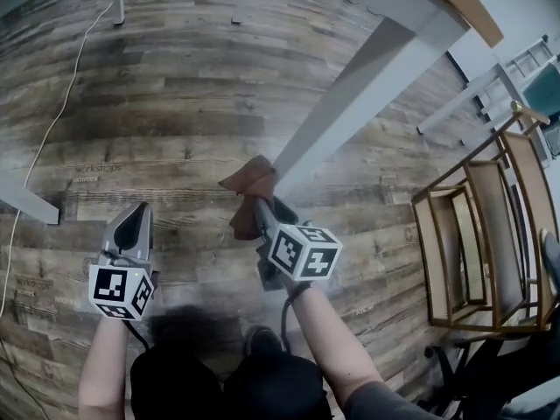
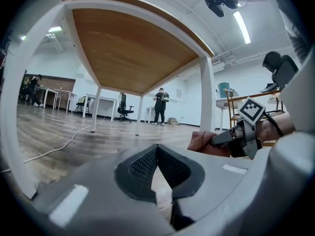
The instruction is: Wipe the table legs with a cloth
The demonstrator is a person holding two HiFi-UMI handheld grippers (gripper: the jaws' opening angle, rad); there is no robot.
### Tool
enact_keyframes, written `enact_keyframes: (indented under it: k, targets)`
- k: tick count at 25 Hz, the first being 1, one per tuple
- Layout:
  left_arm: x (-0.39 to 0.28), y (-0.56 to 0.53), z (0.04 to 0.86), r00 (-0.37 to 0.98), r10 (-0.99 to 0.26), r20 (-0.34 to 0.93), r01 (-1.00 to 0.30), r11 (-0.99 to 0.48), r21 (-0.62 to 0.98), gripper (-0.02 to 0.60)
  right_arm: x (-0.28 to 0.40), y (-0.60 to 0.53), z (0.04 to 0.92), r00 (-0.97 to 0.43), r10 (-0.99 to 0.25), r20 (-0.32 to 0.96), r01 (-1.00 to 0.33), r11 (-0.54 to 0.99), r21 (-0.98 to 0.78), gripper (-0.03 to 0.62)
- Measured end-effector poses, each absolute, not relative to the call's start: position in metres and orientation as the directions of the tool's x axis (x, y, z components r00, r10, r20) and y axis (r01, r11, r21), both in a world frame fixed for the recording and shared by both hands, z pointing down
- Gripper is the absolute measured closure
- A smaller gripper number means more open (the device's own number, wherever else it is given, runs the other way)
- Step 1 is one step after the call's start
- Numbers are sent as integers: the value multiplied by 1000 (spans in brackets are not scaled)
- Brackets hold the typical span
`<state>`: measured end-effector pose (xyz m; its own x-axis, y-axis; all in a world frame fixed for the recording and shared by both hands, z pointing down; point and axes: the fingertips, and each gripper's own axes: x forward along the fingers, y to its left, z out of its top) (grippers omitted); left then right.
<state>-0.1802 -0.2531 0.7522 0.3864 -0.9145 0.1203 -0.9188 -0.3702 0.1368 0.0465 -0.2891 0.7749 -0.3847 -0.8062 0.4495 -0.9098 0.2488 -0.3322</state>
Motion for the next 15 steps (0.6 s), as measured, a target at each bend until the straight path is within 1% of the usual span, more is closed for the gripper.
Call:
enact_keyframes:
  k: [4,8,11,15]
  targets:
    - [-173,-256,788,412,-898,153,-908,-389,157,563,51,-291,819,-363,-784,504,-924,236,-300,530]
    - [-175,-263,819,404,-897,181,-907,-367,208,563,55,-292,860,-349,-751,561,-933,221,-284,530]
    - [-175,-263,831,417,-891,179,-895,-368,252,563,57,-290,887,-332,-727,601,-941,211,-265,530]
    - [-175,-261,842,421,-885,201,-895,-369,248,563,51,-285,921,-333,-681,652,-941,199,-273,530]
